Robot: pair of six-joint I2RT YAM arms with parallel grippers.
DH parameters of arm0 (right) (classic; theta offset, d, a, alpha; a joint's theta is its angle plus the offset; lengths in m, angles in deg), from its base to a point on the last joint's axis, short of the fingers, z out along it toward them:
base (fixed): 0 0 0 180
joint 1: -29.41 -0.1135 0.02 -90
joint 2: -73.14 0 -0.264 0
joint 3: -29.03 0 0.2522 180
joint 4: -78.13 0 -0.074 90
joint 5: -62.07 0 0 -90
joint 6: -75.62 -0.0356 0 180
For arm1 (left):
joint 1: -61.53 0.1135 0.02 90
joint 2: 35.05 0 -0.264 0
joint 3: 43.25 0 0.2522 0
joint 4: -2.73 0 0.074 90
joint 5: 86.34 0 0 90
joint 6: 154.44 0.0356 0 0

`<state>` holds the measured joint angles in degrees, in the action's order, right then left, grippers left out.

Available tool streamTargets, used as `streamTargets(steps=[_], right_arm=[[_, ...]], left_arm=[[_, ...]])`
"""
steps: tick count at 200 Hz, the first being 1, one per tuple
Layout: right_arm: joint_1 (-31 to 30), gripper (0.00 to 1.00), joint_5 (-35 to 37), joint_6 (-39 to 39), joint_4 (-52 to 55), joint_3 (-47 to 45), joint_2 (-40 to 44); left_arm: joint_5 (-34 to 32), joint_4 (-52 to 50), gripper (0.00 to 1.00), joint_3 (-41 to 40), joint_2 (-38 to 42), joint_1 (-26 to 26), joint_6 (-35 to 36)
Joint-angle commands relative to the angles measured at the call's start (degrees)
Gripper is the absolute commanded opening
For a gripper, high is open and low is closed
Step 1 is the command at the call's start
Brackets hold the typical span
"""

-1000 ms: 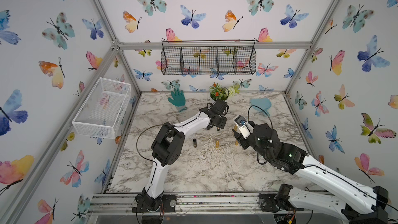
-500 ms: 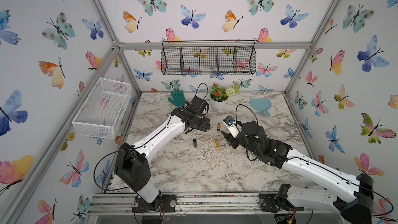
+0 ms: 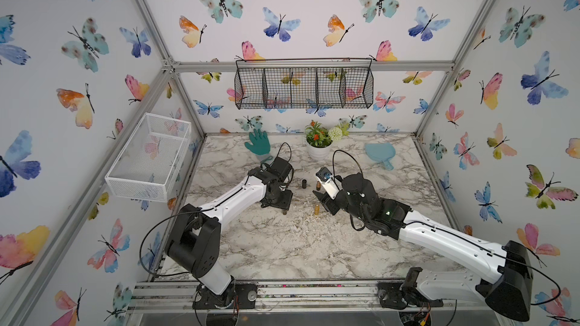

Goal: Open the lipstick cap
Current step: Pick up the lipstick at the center of the board.

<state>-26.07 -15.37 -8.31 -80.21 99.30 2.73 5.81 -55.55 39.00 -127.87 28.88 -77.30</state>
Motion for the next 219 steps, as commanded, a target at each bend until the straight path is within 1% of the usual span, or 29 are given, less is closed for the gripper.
streamTargets(steps=[1,64,102,129,146,172,185,219], right_arm=[[0.0,0.58,0.0,-0.2,-1.0,0.6,0.6],[0.0,0.58,1.2,-0.4,-0.6,-1.0,2.2],[0.0,0.58,1.6,-0.3,-1.1,-1.9,2.6],[0.0,0.58,1.7,-0.1,-1.0,-2.2,2.4],[0.0,0.58,1.9,0.1,-1.1,-2.2,2.4],[0.0,0.58,2.0,0.4,-1.4,-2.4,2.5],[0.0,0.58,2.1,0.4,-1.6,-2.5,2.5],[0.0,0.58,2.0,0.6,-1.9,-2.6,2.2]], left_arm=[[2.0,1.8,0.58,0.0,-2.2,-0.1,0.6],[1.4,2.3,0.45,2.6,-6.3,-0.1,1.3],[0.8,1.9,0.41,3.1,-7.4,-0.1,1.5],[0.8,1.5,0.37,3.1,-8.2,-0.1,1.6],[1.0,1.1,0.37,3.2,-8.2,-0.1,1.6],[1.1,0.1,0.41,3.5,-8.0,-0.1,1.6],[0.8,-0.1,0.42,3.6,-7.7,-0.1,1.6],[1.2,-0.5,0.29,3.8,-7.6,-0.1,1.5]])
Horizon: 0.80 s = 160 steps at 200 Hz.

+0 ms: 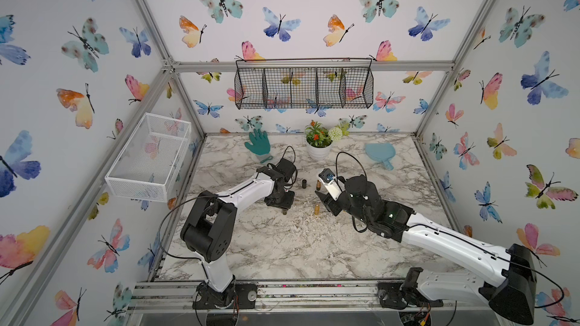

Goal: Open the lipstick cap
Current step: Pick up the lipstick at the center of the board.

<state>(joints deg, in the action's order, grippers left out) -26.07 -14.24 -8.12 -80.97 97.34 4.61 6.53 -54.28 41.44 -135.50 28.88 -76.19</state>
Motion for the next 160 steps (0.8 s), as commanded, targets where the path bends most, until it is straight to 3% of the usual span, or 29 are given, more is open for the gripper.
streamTargets(steps=[1,78,123,160], right_arm=[[0.0,0.58,0.9,0.4,-1.1,-0.7,0.3],[0.0,0.58,-0.5,1.0,-1.3,-0.6,-0.1],[0.0,0.59,-8.2,2.2,-2.2,1.5,-3.8],[-0.7,0.59,-15.3,3.2,-2.2,5.5,-9.6]], left_arm=[[0.5,-1.8,0.29,1.4,0.0,-0.1,0.4],[1.7,-6.1,0.08,3.8,4.4,1.2,1.5],[21.0,-8.2,0.03,3.6,17.8,12.2,2.7],[29.8,-9.0,0.02,1.2,26.8,16.5,0.8]])
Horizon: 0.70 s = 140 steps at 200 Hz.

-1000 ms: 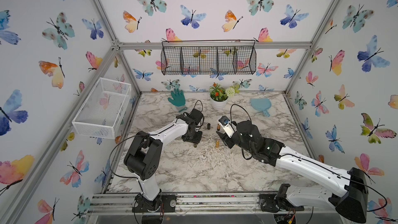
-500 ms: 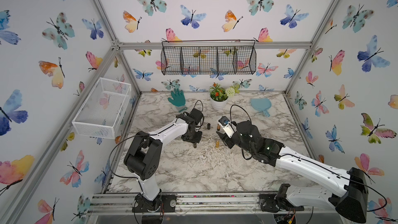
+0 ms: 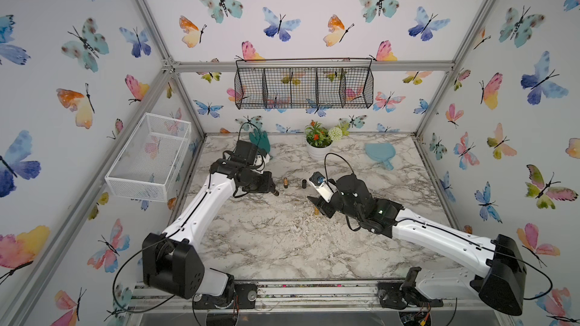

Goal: Open the lipstick cap
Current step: Pick up the lipstick at the center of the board, then open the cover of the lipstick.

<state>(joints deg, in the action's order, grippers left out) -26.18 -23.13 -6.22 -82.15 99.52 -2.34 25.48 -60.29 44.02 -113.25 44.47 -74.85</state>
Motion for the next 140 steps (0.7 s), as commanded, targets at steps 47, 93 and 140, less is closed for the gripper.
streamTargets(steps=[47,93,140], right_arm=[[-2.3,0.61,-10.5,4.2,-0.5,9.8,-9.7],[-2.7,0.61,-12.6,5.2,-1.4,12.3,-12.3],[-2.8,0.59,-14.1,6.2,-2.0,14.2,-14.5]], left_arm=[[16.0,-3.2,0.02,-2.4,10.2,2.5,-2.2],[18.8,-3.5,0.02,-2.6,11.2,2.8,-1.6],[21.2,-2.5,0.02,-4.0,10.8,2.8,-1.5]])
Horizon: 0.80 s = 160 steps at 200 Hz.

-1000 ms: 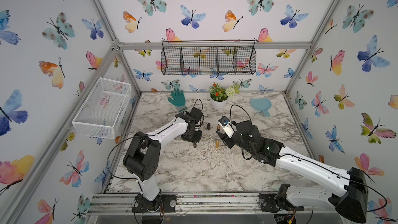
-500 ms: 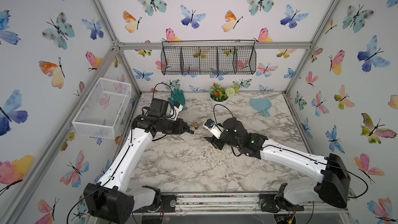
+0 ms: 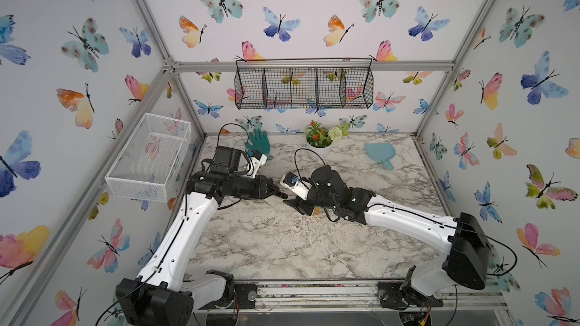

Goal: Open the lipstick cap
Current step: Open the cover of the lipstick.

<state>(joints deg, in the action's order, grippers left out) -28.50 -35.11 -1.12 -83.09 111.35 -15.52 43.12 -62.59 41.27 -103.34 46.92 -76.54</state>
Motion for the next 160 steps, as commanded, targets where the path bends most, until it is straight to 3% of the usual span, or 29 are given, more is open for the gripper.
streamTargets(steps=[1,71,121,160], right_arm=[[-0.4,0.59,-2.2,1.1,-1.1,2.4,-1.3],[-0.5,0.37,-3.5,1.7,-1.7,3.6,-3.4],[-0.7,0.04,-1.7,2.3,-0.9,2.8,-2.5],[-0.9,0.02,5.5,3.6,1.7,0.5,-0.7]], left_arm=[[3.6,-0.2,0.02,-1.3,0.9,0.4,0.2],[4.3,0.2,0.00,-1.2,0.3,0.4,0.2],[2.7,0.4,0.00,-0.6,-0.5,0.4,0.7],[-0.4,0.2,0.00,0.5,-1.4,0.6,0.8]])
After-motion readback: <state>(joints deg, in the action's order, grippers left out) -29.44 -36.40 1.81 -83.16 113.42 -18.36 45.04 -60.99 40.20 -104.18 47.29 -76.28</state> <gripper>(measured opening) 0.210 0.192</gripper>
